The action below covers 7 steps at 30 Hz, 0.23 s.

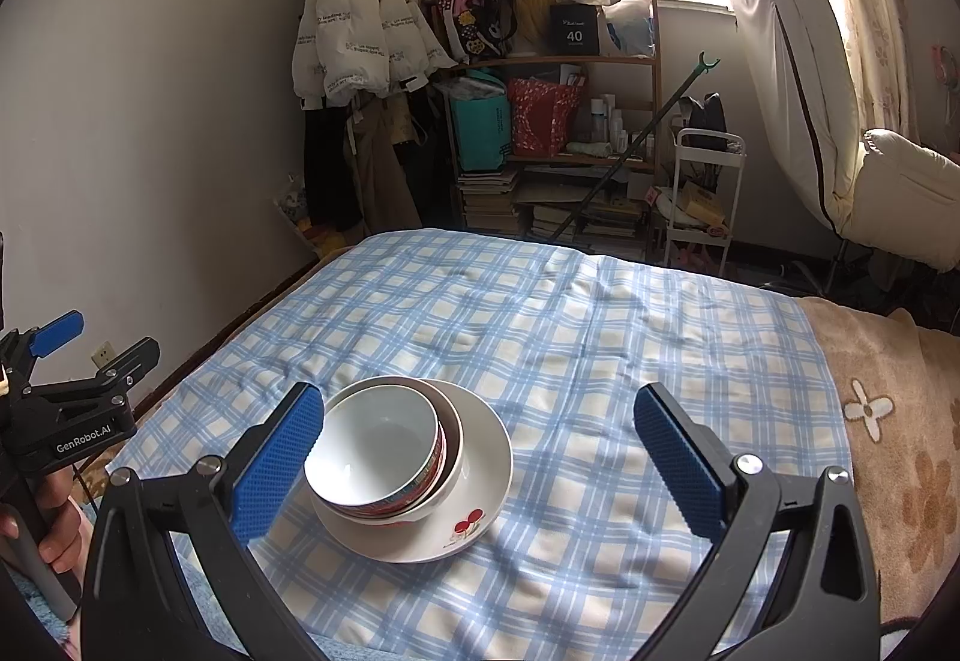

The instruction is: Organize plates and bowls

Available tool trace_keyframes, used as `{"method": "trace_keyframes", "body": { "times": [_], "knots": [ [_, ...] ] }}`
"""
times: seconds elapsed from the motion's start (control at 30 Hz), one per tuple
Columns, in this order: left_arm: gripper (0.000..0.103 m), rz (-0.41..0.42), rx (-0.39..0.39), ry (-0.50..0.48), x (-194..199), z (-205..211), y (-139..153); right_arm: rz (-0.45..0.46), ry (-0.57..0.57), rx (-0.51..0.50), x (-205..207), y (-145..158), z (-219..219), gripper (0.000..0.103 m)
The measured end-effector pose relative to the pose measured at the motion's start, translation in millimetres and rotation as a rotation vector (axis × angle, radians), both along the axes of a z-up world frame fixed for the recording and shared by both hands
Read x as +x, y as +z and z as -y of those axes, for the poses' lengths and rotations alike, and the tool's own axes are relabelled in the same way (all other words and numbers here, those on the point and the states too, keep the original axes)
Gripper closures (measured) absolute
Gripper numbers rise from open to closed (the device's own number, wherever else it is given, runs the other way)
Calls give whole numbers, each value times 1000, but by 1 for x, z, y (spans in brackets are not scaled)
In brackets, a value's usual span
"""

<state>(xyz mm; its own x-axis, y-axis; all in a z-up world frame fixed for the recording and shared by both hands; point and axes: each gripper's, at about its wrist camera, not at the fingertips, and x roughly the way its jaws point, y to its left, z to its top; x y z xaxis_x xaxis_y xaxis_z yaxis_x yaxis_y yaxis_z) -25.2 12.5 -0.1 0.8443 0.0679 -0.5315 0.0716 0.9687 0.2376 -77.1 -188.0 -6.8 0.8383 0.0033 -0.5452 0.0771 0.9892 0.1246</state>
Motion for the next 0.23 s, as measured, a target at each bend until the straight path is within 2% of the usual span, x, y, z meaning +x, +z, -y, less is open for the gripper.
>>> {"method": "trace_keyframes", "body": {
  "times": [0.23],
  "knots": [
    [5,1,-2,-10,1,-2,1,0,-1,1,0,1,0,0]
  ]
}}
